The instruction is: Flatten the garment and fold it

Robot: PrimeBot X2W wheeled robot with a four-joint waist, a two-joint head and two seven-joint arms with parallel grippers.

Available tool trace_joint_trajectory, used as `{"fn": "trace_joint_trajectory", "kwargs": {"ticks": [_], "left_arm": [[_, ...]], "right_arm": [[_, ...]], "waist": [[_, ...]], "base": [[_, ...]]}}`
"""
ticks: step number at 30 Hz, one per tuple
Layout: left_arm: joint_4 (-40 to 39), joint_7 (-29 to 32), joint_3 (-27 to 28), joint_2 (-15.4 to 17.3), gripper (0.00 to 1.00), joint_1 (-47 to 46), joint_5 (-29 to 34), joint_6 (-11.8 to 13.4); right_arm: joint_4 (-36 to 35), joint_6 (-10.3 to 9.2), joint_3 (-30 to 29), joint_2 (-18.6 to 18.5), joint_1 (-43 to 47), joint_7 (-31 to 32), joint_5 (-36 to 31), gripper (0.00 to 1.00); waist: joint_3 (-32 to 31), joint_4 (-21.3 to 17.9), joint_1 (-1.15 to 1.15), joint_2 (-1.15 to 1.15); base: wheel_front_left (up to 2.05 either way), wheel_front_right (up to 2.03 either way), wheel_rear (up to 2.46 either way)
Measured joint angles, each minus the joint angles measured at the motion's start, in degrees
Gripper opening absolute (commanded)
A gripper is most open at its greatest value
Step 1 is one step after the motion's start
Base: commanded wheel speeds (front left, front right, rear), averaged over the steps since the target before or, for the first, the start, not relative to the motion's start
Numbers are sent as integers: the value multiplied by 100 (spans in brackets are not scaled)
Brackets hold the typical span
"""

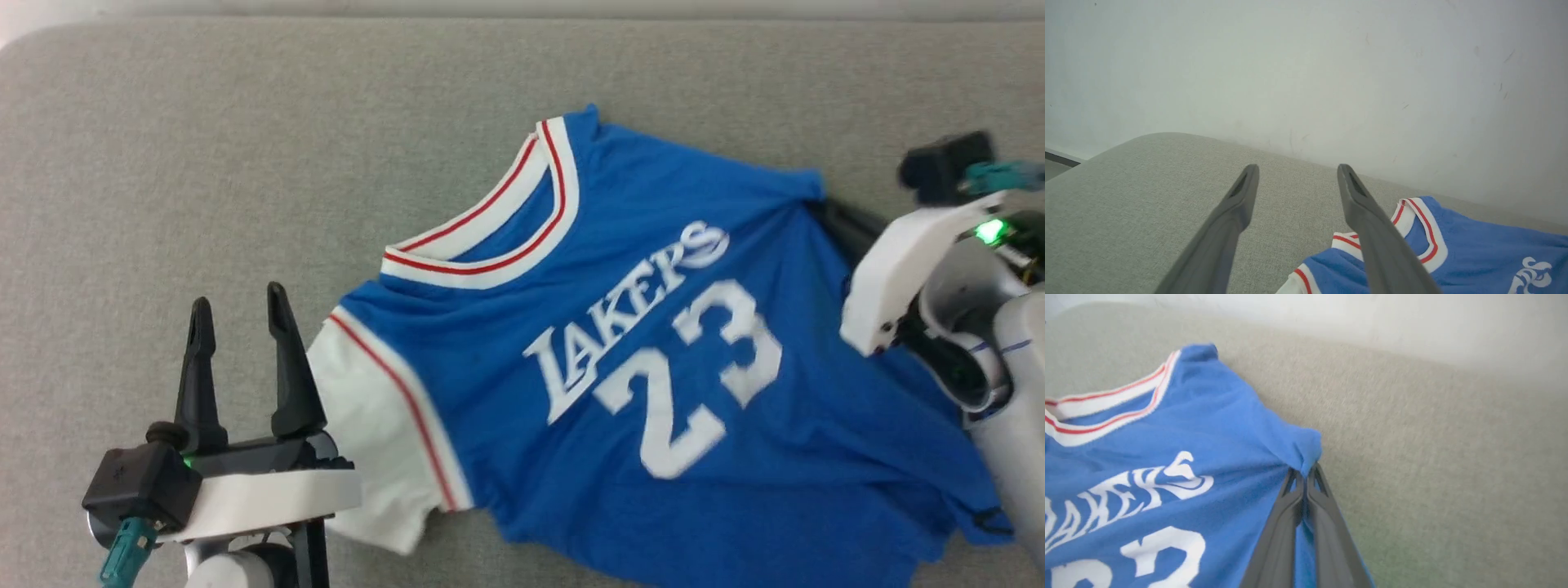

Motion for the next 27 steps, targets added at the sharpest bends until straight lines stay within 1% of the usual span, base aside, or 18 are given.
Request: {"fn": "trace_joint_trajectory", "kwargs": {"ticks": [3,6,8,11,13,15,17,19,21,22,23,24,25,27], "left_arm": [[44,1,23,-3,100,7,47,-49],[86,0,33,-4,100,57,47,-93],[115,1,27,-8,100,145,47,-98],[130,0,27,-21,100,263,47,-98],[141,0,26,-23,100,340,44,-99],[179,1,-1,-23,100,364,38,-143],[209,1,-35,-24,100,360,38,-151],[260,3,-81,-24,100,350,37,-194],[333,21,-160,-23,100,319,37,-241],[358,47,-204,-25,100,306,37,-264],[379,62,-225,-26,100,294,37,-286],[393,62,-237,-25,100,290,37,-286],[408,63,-245,-25,100,289,37,-287],[424,64,-254,-20,100,286,34,-294]], "right_arm": [[-410,0,-330,-27,3,-532,-116,0],[-1048,0,-877,-75,193,-710,-356,0],[-1600,0,-1344,-115,565,-597,-557,0],[-2572,-1,-2020,-103,1334,-179,-871,0],[-3244,-1,-2131,-122,1806,132,-1169,0],[-3747,-2,-1981,-52,2149,380,-1307,0],[-4019,-2,-1437,32,2360,535,-1314,0],[-3982,-1,-776,257,2486,638,-1123,0],[-3730,-1,-92,391,2577,694,-953,0],[-3548,-1,178,433,2619,758,-873,2],[-3356,-1,448,454,2686,880,-794,28],[-3188,-1,719,442,2767,1028,-694,88],[-3011,-1,876,447,2875,1191,-559,100],[-2844,-1,1150,342,3050,1493,-325,100]], "waist": [[-116,-130,0,0],[-265,-269,0,0],[-369,-357,-1,0],[-499,-504,-1,0],[-558,-618,-2,0],[-597,-734,-2,0],[-625,-838,-2,0],[-647,-926,-1,0],[-673,-982,-1,0],[-691,-993,-1,0],[-712,-998,-1,0],[-730,-998,-1,0],[-741,-995,-2,0],[-745,-979,-1,0]], "base": [[0,0,0],[0,0,0],[0,0,0],[0,0,0],[0,0,0],[0,0,0],[0,0,0],[0,0,0],[0,0,0],[0,0,0],[0,0,0],[0,0,0],[0,0,0],[0,0,0]]}}
